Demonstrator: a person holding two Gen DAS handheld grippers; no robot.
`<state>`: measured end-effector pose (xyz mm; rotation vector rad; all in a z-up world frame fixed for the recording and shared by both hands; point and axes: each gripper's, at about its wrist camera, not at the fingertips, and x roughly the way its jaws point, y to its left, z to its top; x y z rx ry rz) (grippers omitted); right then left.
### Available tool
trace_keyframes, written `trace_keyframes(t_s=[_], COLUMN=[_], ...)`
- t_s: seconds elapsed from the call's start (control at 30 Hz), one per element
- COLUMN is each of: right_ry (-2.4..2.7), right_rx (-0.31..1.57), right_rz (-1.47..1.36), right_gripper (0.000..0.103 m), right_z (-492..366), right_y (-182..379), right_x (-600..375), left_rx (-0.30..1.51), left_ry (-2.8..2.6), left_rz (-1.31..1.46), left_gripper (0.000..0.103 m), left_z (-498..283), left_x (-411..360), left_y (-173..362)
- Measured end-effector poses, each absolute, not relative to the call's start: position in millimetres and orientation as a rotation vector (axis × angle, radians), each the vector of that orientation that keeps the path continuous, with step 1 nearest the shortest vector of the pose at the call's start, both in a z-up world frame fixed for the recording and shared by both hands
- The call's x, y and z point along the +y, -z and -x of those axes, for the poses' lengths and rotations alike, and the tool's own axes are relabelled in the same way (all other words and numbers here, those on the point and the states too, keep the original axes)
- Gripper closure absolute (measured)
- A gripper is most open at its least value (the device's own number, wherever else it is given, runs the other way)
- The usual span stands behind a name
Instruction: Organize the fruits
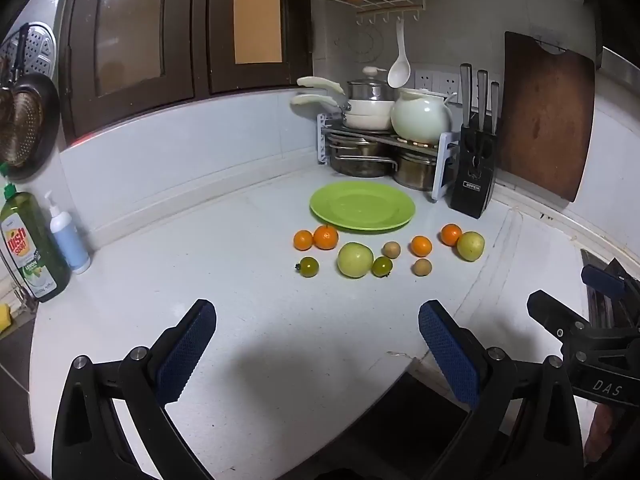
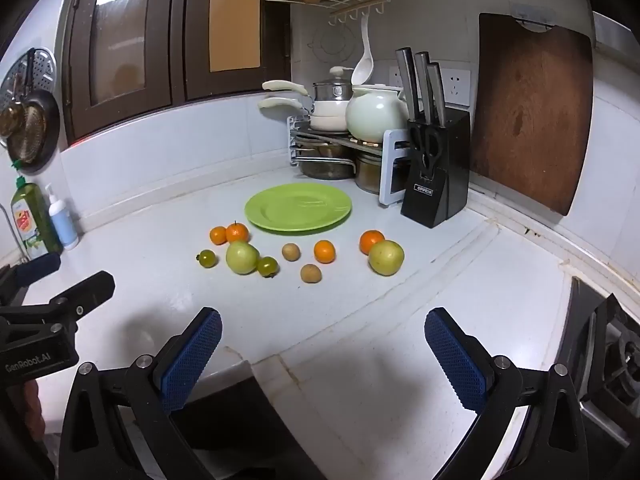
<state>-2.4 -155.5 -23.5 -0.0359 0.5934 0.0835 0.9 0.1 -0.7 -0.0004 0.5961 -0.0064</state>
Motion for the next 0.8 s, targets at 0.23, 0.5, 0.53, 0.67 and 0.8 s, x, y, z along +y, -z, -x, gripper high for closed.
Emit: trace_keyframes(t_s=[0.23,0.5,0.53,0.67,0.8], right_ry=[-0.087,-0.095,-0.095,-0.094,-0.095], right_rx=[0.582,0.569,0.566,0.556,0.546], right_rz=[0.04,0.029,0.03,0.034,0.031], right_gripper=[0.001,0.001,0.001,0.001,0.001], right_z=[6,11,11,15,19], right_y=[22,19,19,15,14], right_x=[-156,-157,-158,-158,-159], left_rx=[0.59,0.571,0.568,0.552,0.543], left_ry=[-0.004,-0.007,-0.006,-0.01,-0.011], left_rz=[-0.019,-0.005,-0.005,-0.007,-0.011], left_gripper=[0.0,0.0,0.0,0.0,0.0], left_z=[-2,7,8,12,14], left_x=[0,7,6,5,5], left_y=[-2,-4,-5,-9,-12])
